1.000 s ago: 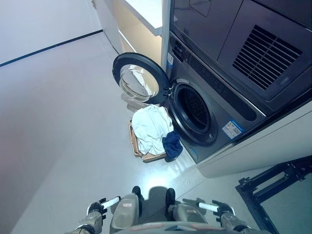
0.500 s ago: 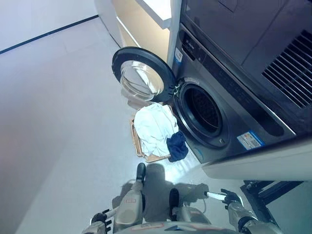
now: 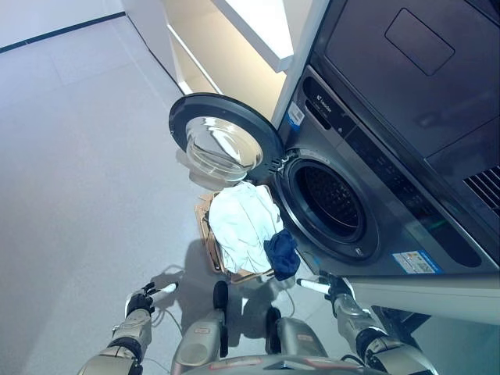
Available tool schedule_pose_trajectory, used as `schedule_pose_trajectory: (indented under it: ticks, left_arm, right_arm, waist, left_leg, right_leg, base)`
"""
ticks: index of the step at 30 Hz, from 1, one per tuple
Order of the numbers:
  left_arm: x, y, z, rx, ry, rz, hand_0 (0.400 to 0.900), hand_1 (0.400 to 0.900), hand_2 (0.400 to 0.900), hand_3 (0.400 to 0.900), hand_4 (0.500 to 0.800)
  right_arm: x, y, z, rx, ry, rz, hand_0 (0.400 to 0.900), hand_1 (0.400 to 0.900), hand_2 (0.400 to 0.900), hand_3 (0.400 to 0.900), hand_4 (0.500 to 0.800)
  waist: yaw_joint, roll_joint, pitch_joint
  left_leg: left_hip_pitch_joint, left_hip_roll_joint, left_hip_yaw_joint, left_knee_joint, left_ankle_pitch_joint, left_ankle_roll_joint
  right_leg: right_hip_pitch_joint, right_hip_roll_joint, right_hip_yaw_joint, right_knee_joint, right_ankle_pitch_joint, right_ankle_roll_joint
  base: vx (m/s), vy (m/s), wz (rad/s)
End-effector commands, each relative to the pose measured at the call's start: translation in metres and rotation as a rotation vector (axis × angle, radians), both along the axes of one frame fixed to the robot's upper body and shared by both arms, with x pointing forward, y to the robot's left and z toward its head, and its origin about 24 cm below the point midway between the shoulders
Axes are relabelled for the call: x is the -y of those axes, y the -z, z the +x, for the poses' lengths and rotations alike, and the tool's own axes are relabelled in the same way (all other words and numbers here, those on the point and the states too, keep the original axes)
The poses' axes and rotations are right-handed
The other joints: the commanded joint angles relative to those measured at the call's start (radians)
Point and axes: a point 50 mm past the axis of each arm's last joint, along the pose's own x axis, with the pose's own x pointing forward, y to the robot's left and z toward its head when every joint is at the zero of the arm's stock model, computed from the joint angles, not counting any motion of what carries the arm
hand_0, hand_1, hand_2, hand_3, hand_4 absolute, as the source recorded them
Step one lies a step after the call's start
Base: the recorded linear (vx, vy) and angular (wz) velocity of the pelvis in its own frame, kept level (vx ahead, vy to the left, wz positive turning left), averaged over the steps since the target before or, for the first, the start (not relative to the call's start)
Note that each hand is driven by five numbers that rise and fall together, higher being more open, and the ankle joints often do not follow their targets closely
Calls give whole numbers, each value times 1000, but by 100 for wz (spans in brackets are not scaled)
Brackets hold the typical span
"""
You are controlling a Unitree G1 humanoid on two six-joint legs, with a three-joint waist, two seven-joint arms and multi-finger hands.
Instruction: Put the clothes in the basket into the washing machine.
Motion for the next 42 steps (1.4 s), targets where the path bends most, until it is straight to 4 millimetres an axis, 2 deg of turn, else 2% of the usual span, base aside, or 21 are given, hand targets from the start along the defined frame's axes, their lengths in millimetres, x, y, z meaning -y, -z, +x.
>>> schedule_pose_trajectory:
  ticks: [1,4,5,9,12,15,21,28,32,34,37,42]
  left_arm:
    - [-2,3,-9,-13,-18,25,900,900,900,900,800]
    - [0,3,-10,-13,-16,18,900,900,900,900,800]
    - [4,2,-4,8,-8,11,900,900,900,900,800]
    - [16,3,1,27,-20,-20,900,900,900,900,800]
    - [22,0,13,70,-13,-33,900,900,900,900,800]
    - [26,-8,30,126,-2,-32,900,900,900,900,800]
    - [34,-26,64,249,34,-30,900,900,900,900,800]
    - [40,-44,90,350,61,-24,900,900,900,900,800]
    - [42,-64,112,468,34,-14,900,900,900,900,800]
    - [44,-75,123,527,-6,-22,900,900,900,900,800]
    - [46,-85,133,580,-59,-43,900,900,900,900,800]
    - [49,-94,141,631,-87,-56,900,900,900,900,800]
  right_arm:
    - [17,-20,22,127,3,-67,900,900,900,900,800]
    - [14,-23,26,150,-37,-75,900,900,900,900,800]
    - [12,-30,35,177,-84,-98,900,900,900,900,800]
    - [14,-43,51,226,-137,-152,900,900,900,900,800]
    - [8,-61,73,303,-195,-186,900,900,900,900,800]
    - [2,-90,103,404,-288,-259,900,900,900,900,800]
    - [4,-130,141,496,-351,-407,900,900,900,900,800]
    - [4,-144,155,488,-369,-499,900,900,900,900,800]
    - [9,-165,168,552,-333,-603,900,900,900,900,800]
    - [18,-170,169,546,-289,-667,900,900,900,900,800]
    - [19,-171,169,536,-272,-703,900,900,900,900,800]
    - [13,-160,165,500,-288,-729,900,900,900,900,800]
  waist:
    - [0,21,79]
    - [-5,19,84]
    - [-1,22,95]
    - [-5,42,105]
    - [-2,53,127]
    - [1,63,150]
    - [14,84,196]
    - [29,102,238]
    - [37,115,282]
    - [41,127,298]
    - [38,135,300]
    - [38,149,300]
  left_leg:
    - [-10,-6,-55,61,-126,-75]
    - [-18,-11,-62,86,-138,-82]
    - [-31,-15,-64,86,-137,-88]
    - [-74,-8,-83,80,-119,-103]
    - [-121,0,-102,79,-102,-110]
    - [-164,5,-114,75,-86,-115]
    - [-247,9,-121,73,-64,-125]
    - [-342,-9,-124,119,-68,-124]
    - [-454,-33,-123,214,-89,-121]
    - [-530,-46,-120,284,-108,-116]
    - [-636,-59,-114,382,-133,-112]
    - [-768,-74,-112,515,-171,-102]
  right_leg:
    - [-22,49,22,-92,125,-28]
    - [-14,39,22,-83,121,-27]
    - [-34,43,18,-58,122,-39]
    - [-72,44,-21,-41,113,-57]
    - [-118,49,-45,-16,98,-66]
    - [-162,48,-58,0,95,-68]
    - [-260,44,-69,36,90,-68]
    - [-356,32,-70,89,85,-68]
    - [-461,17,-64,164,77,-67]
    - [-529,6,-65,222,64,-68]
    - [-623,-7,-62,309,45,-74]
    - [-756,-26,-52,455,5,-86]
  base:
    - [78,-90,13]
    - [79,-118,24]
    - [33,-162,24]
    - [40,-193,30]
    - [28,-129,18]
    - [47,-75,14]
    - [30,-10,9]
    - [4,19,6]
    - [-56,29,6]
    - [-79,39,9]
    - [-70,37,7]
    - [-69,19,7]
